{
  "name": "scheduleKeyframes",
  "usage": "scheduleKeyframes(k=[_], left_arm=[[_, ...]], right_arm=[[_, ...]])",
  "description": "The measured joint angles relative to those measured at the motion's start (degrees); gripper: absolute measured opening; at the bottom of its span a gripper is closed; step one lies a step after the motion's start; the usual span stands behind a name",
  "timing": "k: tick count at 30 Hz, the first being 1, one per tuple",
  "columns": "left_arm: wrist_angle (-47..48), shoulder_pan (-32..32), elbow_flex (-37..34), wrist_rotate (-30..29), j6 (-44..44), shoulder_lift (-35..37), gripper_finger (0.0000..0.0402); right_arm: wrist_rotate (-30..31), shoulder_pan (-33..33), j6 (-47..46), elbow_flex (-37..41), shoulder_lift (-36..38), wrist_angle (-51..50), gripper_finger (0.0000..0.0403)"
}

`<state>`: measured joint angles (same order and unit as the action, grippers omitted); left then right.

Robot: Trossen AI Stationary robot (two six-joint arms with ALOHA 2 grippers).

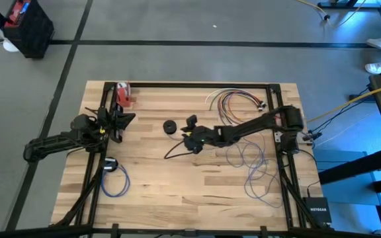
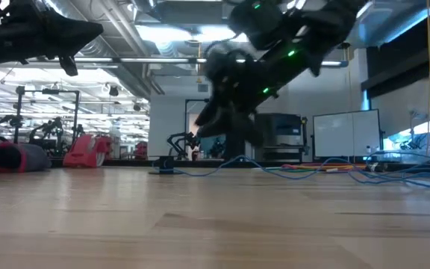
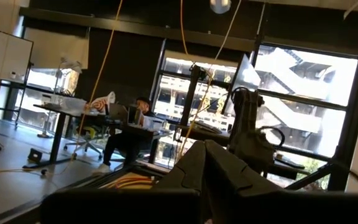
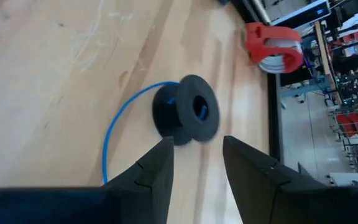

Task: Coil cords
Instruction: Coil the blue cable wire on the black spool

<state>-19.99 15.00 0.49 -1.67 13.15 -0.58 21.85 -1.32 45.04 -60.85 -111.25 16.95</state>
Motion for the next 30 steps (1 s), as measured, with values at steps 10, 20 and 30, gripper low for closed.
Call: scheduleKeyframes(k=[10, 20, 30], left_arm=[[-0.3, 0.0, 0.0, 0.0, 0.0, 0.0, 0.0004], [-0.3, 0.0, 0.0, 0.0, 0.0, 0.0, 0.0004], [-0.4, 0.0, 0.0, 0.0, 0.0, 0.0, 0.0004]], right_arm=[[1.4, 1.3, 1.9, -7.9, -9.3, 0.0, 0.0143], [1.0, 4.6, 1.9, -10.2, -12.5, 0.3, 0.0143], [-2.8, 5.1, 5.1, -10.3, -13.7, 4.8, 0.0143]])
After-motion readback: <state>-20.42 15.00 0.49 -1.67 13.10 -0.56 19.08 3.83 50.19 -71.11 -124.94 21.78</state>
